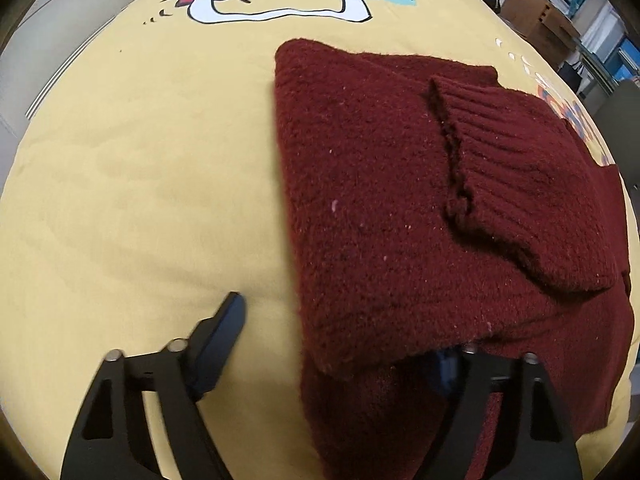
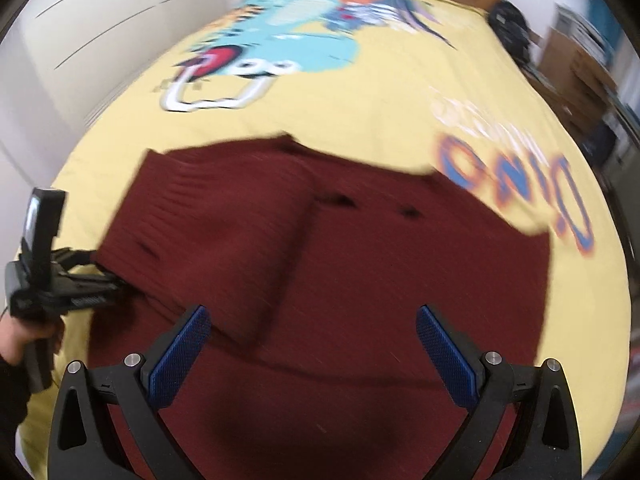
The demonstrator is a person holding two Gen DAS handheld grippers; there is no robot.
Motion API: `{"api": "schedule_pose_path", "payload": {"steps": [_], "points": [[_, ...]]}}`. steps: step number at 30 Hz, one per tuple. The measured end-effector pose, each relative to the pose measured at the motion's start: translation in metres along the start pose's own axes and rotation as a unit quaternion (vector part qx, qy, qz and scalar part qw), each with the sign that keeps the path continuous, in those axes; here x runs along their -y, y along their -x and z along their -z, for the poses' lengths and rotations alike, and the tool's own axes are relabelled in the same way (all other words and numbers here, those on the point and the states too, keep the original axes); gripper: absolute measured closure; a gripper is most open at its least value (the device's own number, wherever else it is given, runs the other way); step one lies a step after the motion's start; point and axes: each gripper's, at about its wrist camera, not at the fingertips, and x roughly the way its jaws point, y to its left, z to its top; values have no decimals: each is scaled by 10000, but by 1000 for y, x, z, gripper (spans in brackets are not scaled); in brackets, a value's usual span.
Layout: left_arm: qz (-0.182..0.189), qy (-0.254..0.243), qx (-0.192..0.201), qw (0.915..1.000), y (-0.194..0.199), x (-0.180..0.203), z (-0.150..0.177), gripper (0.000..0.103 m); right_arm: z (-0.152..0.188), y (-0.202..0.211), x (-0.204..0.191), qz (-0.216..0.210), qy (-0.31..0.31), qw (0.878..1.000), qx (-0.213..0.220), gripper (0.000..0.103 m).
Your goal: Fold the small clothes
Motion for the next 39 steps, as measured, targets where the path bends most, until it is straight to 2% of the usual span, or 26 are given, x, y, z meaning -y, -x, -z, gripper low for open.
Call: {"api": "schedule_pose_path", "payload": {"steps": [1, 3, 4, 6, 8, 12, 16, 18, 19, 20, 22, 24, 26, 27, 33, 39], "points": [[27, -9, -1, 10000, 0, -1, -2, 41, -8, -5, -10, -57, 98, 9999, -17, 1], [100, -30, -4, 9999, 2, -1, -3, 60, -20, -17, -27, -178, 283, 9994, -98, 1], [150, -30, -10, 9999, 3, -2, -4, 64, -24, -21, -33, -231, 360, 9990, -141, 1], [272, 4, -26, 9996, 5, -6, -4, 83, -32, -35, -51, -349, 570, 9973, -290, 1], [448, 82, -73, 9989, 3, -7, -4, 89, -36, -48, -63, -426, 683, 9960, -398, 1], [421, 39, -96, 9991, 2, -8, -9, 89, -36, -79, -81, -416, 832, 9929, -740, 1], [499, 24, -101, 9987, 4, -19, -14, 89, -26, -97, -84, -231, 944, 9916, -851, 3], [511, 20, -118, 9986, 5, -20, -14, 89, -23, -104, -82, -138, 900, 9920, -874, 13], [501, 13, -132, 9987, -2, -26, -26, 89, -22, -106, -80, -90, 877, 9921, -896, 17], [478, -3, -142, 9988, -1, -23, -24, 89, -22, -107, -79, -53, 872, 9919, -922, 27], [412, -40, -160, 9990, -3, -16, -26, 89, -21, -106, -76, -87, 916, 9912, -947, 36], [371, -42, -171, 9992, -6, -10, -25, 88, -21, -100, -71, -28, 990, 9910, -898, 66], [356, -22, -183, 9992, -5, -8, -25, 88, -22, -91, -60, -285, 796, 9933, -782, 80], [353, -23, -187, 9992, -5, -8, -26, 88, -24, -85, -51, -389, 625, 9949, -695, 82], [310, 1, -196, 9993, -8, -2, -31, 88, -17, -51, 4, -678, -142, 9970, -342, 85], [241, 7, -195, 9995, -7, 1, -33, 88, -10, -30, 58, -571, -807, 9949, -199, 85]]}}
